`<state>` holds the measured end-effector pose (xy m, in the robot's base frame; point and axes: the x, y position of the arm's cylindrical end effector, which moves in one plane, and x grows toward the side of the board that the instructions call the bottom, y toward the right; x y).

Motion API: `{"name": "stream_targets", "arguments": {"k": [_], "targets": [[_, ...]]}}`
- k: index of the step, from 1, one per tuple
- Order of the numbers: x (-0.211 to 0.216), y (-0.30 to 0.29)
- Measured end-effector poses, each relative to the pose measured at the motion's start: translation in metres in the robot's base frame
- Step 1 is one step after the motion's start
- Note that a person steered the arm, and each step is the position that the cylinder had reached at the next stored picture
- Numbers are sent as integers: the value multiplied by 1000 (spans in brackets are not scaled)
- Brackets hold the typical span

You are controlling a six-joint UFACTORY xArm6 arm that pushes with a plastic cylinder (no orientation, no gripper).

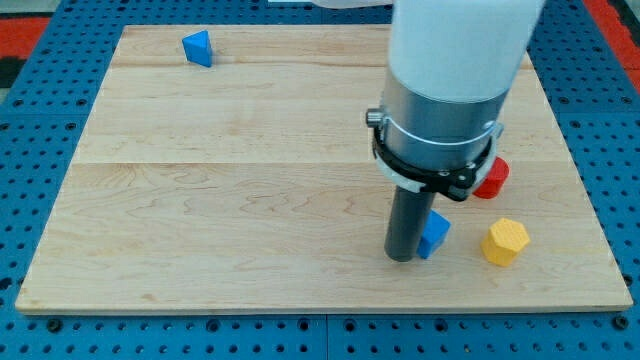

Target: Push the blue cube to the bottom of red circle

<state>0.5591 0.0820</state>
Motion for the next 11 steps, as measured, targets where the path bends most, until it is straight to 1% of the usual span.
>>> {"name": "stream_targets", "arguments": {"k": [6,11], "targets": [[-7,15],[-47,27]]}}
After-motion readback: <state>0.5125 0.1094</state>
